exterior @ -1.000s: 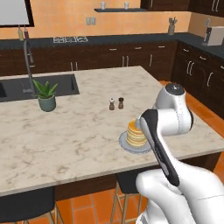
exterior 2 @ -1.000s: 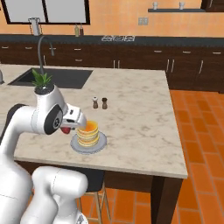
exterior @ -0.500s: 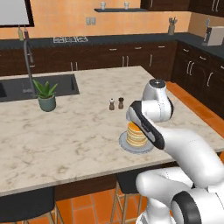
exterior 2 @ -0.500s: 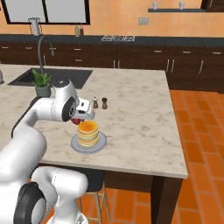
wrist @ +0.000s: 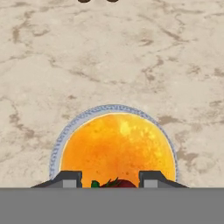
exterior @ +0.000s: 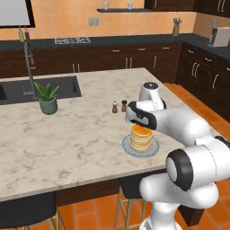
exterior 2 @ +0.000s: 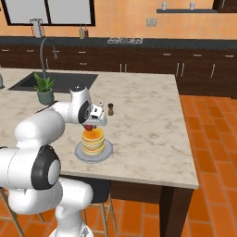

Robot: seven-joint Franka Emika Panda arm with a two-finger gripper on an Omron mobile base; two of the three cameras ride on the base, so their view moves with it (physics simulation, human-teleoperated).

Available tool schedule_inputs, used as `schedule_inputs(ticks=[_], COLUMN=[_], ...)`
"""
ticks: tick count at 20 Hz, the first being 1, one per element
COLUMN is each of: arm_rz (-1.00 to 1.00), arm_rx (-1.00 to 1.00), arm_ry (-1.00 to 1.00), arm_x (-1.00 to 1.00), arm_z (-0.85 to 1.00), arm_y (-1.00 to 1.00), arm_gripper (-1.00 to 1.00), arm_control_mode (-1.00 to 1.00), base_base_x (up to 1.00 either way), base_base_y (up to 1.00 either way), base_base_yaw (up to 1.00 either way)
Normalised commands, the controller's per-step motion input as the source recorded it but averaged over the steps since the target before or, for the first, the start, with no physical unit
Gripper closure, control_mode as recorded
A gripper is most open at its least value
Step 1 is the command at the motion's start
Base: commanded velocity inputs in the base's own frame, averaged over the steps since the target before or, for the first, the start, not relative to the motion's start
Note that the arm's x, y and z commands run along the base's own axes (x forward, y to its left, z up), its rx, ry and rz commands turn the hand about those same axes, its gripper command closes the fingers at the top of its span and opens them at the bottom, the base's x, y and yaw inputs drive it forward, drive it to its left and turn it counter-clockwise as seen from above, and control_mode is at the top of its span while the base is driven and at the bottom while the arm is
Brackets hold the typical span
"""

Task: Take the strawberry from the fridge and place it on top of the pancake, located on the dining counter.

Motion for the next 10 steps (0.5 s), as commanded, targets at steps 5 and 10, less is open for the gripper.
schedule_inputs(ticks=[5,10], arm_rz=[0.00,0.00], arm_rx=[0.00,-0.01], arm_ry=[0.00,0.00], arm_x=[-0.07,-0.22], arm_z=[-0.13,-0.16], arm_y=[-0.07,-0.07], arm_gripper=[1.00,1.00], arm_control_mode=[-1.00,-1.00], base_base_x=[0.00,0.00], base_base_y=[0.00,0.00], base_base_yaw=[0.00,0.00])
